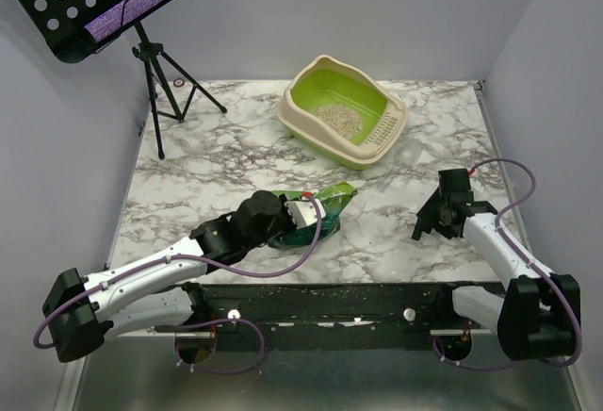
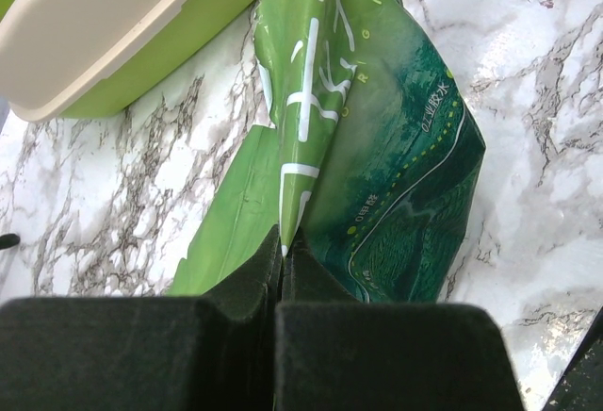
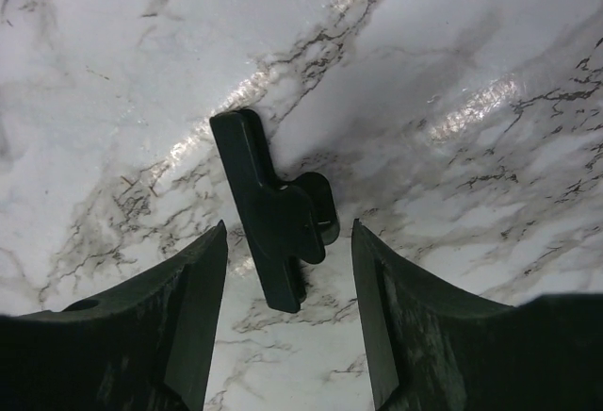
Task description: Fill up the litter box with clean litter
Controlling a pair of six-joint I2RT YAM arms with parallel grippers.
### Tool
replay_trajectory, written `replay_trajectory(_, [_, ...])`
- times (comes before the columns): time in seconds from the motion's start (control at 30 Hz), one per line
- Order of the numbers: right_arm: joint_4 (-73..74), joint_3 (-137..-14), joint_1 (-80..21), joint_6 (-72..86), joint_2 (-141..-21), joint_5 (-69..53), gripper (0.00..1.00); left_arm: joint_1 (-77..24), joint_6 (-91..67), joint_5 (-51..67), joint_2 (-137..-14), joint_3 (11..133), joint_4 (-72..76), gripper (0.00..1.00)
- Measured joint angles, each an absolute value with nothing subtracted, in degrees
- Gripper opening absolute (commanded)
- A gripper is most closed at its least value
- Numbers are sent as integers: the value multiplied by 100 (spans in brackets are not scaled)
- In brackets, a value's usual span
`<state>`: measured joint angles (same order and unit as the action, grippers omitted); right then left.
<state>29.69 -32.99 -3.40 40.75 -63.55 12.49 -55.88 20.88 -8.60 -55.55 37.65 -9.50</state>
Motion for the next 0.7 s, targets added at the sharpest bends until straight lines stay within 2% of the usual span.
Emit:
replay_trajectory(0.5, [2536,-3118,-189,4047,-6650,1092,52,-5588,2045,-858,-5553,3765,-952,0])
replay_trajectory(0.57, [2493,-3118,-165,4040,-6733,1063,45,-5588,2045,-858,-5553,3765,-952,0])
replay_trajectory(0.7, [2421,-3116,-137,4023,-6759,985,17,-5588,2045,-858,-5553,3765,-952,0])
